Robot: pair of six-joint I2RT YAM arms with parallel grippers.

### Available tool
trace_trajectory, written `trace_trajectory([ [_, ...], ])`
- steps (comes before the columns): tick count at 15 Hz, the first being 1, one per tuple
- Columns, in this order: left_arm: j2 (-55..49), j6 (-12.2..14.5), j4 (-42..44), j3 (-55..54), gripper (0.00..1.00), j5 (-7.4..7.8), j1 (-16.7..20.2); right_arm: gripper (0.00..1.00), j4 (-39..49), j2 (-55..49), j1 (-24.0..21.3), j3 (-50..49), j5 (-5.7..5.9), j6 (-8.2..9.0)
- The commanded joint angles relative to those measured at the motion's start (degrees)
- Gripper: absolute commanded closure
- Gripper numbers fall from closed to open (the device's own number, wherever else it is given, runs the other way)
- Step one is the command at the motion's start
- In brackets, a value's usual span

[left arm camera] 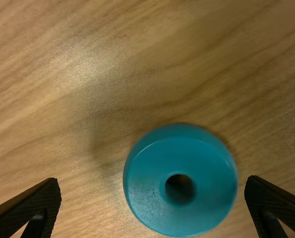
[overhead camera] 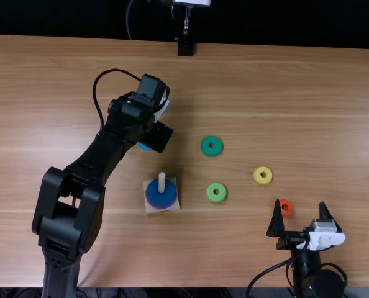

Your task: Build the Hanoi tower: stack the rings onto the peg from bottom to top in this color order: purple, dark blue, light blue, dark green, light green, yellow, orange.

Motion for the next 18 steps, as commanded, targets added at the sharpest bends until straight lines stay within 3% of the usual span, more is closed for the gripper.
trace_trajectory([
  [1,2.3,0.7,0.0,-0.3,0.00,0.83,-0.7,0.00,0.2,-0.1,-0.4,-0.5,0.13,0.22],
  [8,2.5,0.7,-0.5,-0.3,0.00,0.83,-0.8,0.00,0.2,-0.1,-0.4,-0.5,0.13,0.22],
  [10,2.5,0.9,0.0,-0.4,0.73,0.83,-1.4,0.00,0.2,-0.1,-0.4,-0.5,0.13,0.22],
  [11,2.5,0.9,0.0,-0.4,0.91,0.83,-1.6,0.00,0.2,-0.1,-0.4,-0.5,0.13,0.22],
  [14,2.5,0.9,0.0,-0.4,1.00,0.83,-1.6,0.00,0.2,-0.1,-0.4,-0.5,0.13,0.22],
  [18,2.4,0.8,-0.8,-0.1,1.00,0.73,-2.0,0.00,0.2,-0.1,-0.4,-0.5,0.13,0.22],
])
